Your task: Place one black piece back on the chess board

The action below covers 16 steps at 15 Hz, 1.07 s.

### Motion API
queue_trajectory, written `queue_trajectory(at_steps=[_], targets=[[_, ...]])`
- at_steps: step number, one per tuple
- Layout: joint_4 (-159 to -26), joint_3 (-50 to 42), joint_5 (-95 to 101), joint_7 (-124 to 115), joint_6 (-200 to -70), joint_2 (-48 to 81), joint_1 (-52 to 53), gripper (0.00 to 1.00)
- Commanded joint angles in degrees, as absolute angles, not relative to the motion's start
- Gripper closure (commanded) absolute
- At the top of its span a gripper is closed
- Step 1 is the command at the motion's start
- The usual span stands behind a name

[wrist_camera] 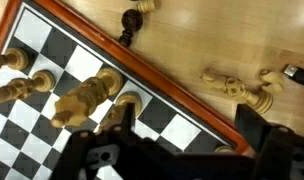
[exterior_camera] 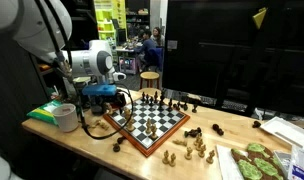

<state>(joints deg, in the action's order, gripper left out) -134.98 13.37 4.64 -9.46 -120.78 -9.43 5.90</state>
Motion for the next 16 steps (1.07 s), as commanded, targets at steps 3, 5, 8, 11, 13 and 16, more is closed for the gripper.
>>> queue_trajectory(at_steps=[3,5,8,11,13,16], targets=[[-134.84,12.33,4.84,-9.61,-120.67,-9.37,6.98,0.00],[-134.83,12.33,4.84,-9.61,-120.67,-9.37,6.98,0.00],[-134.83,12.33,4.84,-9.61,-120.67,-9.37,6.98,0.00],[-134.50,12.45,5.05,-9.71,-120.35,-9.78,7.22,0.00],[-133.77,12.61,4.30,-9.49,-119.24,-10.17,7.66,0.00],[-132.13,12.94,4.84,-10.84,-116.93,-11.16,8.16,0.00]])
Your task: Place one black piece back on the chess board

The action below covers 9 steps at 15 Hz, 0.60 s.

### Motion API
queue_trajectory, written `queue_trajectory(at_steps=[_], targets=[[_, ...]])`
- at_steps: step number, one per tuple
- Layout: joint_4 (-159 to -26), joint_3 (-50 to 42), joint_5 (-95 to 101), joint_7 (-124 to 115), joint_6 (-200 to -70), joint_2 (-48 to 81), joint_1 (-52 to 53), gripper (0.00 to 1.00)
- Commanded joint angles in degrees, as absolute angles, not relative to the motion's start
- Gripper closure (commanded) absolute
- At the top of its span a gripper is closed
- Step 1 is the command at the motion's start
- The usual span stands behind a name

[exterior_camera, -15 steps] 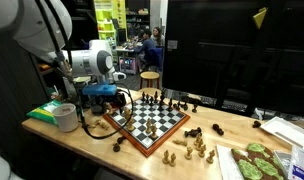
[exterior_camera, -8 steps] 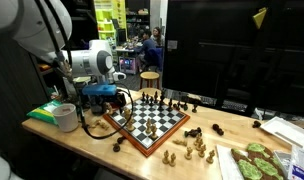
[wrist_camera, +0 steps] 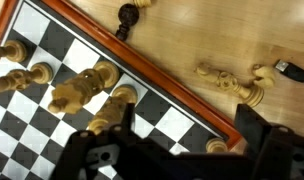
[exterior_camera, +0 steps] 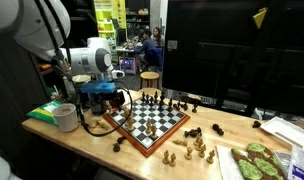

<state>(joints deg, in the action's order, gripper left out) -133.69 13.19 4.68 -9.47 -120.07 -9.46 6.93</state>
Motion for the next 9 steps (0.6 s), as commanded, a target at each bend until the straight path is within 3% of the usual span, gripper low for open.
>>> queue_trajectory(at_steps=[1,9], targets=[[-131.53,12.89,5.28,-11.33,-116.44,-11.44,8.13,0.00],[-125.87,9.57,9.12,-11.75,-118.51,-13.15,5.49,0.00]])
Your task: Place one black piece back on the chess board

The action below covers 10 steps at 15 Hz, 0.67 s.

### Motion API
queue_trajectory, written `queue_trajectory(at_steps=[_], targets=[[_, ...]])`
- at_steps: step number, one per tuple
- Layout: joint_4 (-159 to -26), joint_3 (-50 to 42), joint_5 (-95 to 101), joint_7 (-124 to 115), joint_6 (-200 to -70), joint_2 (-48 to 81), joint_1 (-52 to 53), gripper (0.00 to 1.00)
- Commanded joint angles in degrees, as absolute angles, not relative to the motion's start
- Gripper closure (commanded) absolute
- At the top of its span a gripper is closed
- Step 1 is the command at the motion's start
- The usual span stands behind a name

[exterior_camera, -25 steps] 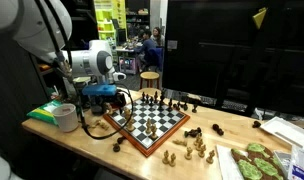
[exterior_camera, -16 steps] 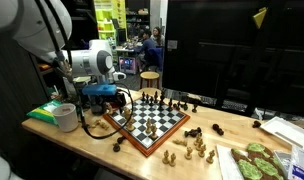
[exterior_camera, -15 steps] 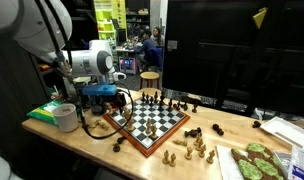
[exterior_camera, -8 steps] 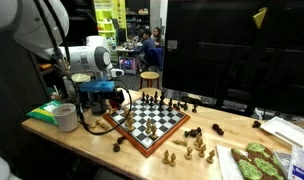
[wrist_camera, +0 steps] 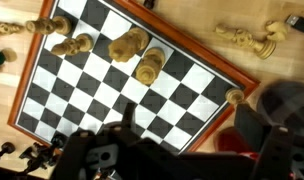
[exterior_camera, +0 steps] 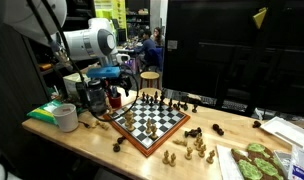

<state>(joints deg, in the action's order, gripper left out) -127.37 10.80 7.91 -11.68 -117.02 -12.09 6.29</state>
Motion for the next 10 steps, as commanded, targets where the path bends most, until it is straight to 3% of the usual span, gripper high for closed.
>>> queue_trajectory(at_steps=[1,10], targets=[[-125.12,9.05,9.34,-12.03,-120.03,-13.02,5.06,0.00],[-121.94,7.44,9.15,-11.63,-123.20,-11.75,3.60,0.00]])
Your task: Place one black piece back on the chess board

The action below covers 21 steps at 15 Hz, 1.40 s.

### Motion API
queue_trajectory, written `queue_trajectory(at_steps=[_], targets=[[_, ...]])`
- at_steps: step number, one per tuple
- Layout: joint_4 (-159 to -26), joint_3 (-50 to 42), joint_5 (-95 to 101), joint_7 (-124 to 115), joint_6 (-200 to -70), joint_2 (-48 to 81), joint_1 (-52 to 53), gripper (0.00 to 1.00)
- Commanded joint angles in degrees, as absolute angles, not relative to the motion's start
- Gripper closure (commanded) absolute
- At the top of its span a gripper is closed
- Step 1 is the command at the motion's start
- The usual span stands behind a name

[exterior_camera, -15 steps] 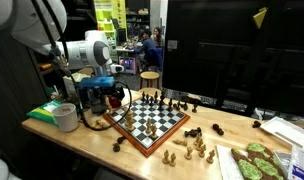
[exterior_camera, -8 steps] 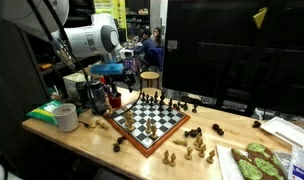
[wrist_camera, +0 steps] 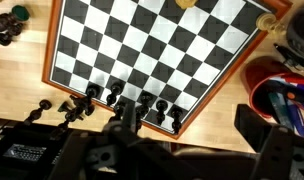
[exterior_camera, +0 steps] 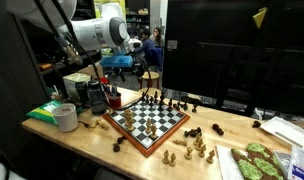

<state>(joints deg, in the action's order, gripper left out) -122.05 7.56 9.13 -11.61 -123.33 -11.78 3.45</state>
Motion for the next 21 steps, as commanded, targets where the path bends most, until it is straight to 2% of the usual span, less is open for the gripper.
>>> queue_trajectory(at_steps=[1,6,17,18,21], targets=[[-121.94,7.46,9.15,-11.64,-123.26,-11.65,3.62,0.00],[-119.07,6.03,7.88,-9.92,-121.90,-9.67,2.90,0.00],[-102.74,-0.94,-4.50,1.94,-118.49,1.90,-0.66,0.00],[-106.78,-0.51,-1.59,-0.41,-120.95,-0.35,-0.34,0.00],[-105.98,-0.71,-1.97,-0.14,-120.91,0.76,-0.50,0.00]])
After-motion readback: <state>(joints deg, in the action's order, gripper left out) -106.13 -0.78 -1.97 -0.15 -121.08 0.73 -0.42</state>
